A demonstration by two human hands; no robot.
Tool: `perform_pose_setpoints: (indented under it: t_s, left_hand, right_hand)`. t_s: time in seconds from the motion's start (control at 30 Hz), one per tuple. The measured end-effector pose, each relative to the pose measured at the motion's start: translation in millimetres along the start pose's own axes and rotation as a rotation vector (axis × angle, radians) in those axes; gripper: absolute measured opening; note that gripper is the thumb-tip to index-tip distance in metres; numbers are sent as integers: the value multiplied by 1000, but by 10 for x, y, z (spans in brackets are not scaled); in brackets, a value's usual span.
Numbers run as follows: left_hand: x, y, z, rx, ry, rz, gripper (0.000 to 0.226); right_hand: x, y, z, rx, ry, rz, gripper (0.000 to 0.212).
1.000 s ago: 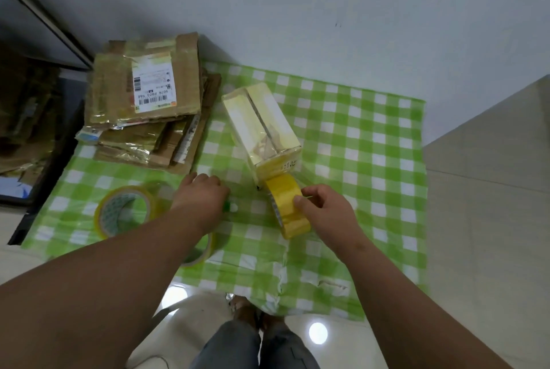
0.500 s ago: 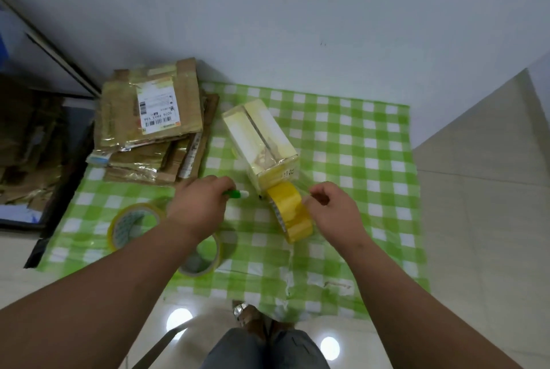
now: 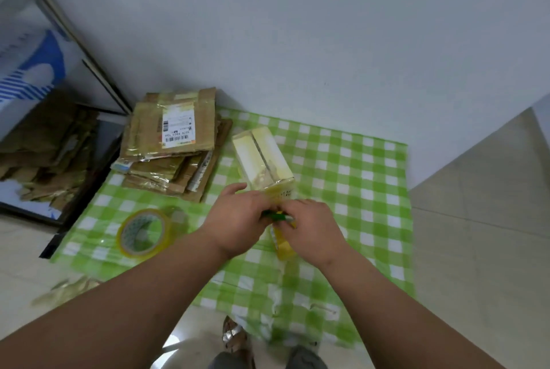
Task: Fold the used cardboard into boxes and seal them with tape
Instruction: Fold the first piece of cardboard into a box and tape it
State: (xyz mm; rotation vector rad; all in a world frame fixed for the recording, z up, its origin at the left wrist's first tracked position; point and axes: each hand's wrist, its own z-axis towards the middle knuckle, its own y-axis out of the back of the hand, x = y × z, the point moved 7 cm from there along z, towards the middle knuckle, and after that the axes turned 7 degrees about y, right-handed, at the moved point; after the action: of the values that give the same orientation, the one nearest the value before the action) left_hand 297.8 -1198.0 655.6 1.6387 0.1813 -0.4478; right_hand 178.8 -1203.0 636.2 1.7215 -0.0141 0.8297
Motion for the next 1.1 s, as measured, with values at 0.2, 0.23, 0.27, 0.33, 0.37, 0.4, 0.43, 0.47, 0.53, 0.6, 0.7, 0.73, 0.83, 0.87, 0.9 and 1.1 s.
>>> perform_pose_setpoints:
  t_s: [0.2,0.23,0.27,0.33,0.37,0.4,0.43,0.47,0.53,0.6,0.7,0.73,0.83,0.87,0.9,1.1]
  left_hand:
    - [16,16,-24,-153,247,-96,24]
    - [92,32,-69,-190,342,-147,23]
    - [179,16,-124,-192,448,-202,21]
    - [313,-128,-234,-87,662,-295,23]
    - [348,-225,-281,-26,742,-338,27]
    - [356,-311,-317,14,804,-395,31]
    - [352,-390,-347,35,857,-470,34]
    - [331,-458,-366,43,901,-562,38]
    - [286,-592,-371,56,967,-745,45]
    - [229,-695,-342,73,1004,-896,50]
    - [203,-808,-264,72,1022,-1028,54]
    - [205,-835,-243,73,1033,-1056,54]
    - [215,-922,-250,102,1083,-1147,52]
    - [206,-950,-260,116,1097,-1191,51]
    - [195,-974,-271,134,1104,-1234,52]
    - [208,-1066,-294,188,1075,-1374,56]
  right_hand:
    - [-300,120,-70,83,22,43,19]
    - [-408,166,-92,73,-25,87,17]
    - [-507,208,-114,64,-69,122,15]
    - [-641,260,-145,62,-107,157,11]
    - [-677,272,-150,68,-108,162,10]
    - [-698,275,-150,78,-105,165,9]
    - [-712,271,-149,88,-102,169,7]
    - [-728,258,-146,98,-99,176,5]
    - [-759,221,-136,117,-104,196,2]
    - [-782,178,-118,142,-108,201,3]
    - [-797,118,-85,161,-101,214,8]
    - [-805,104,-79,159,-102,228,12]
    - [-807,88,-79,160,-108,299,25]
    - [-799,93,-78,160,-103,318,26]
    - [-786,101,-75,161,-93,324,26]
    - [-716,78,-16,234,-50,291,18]
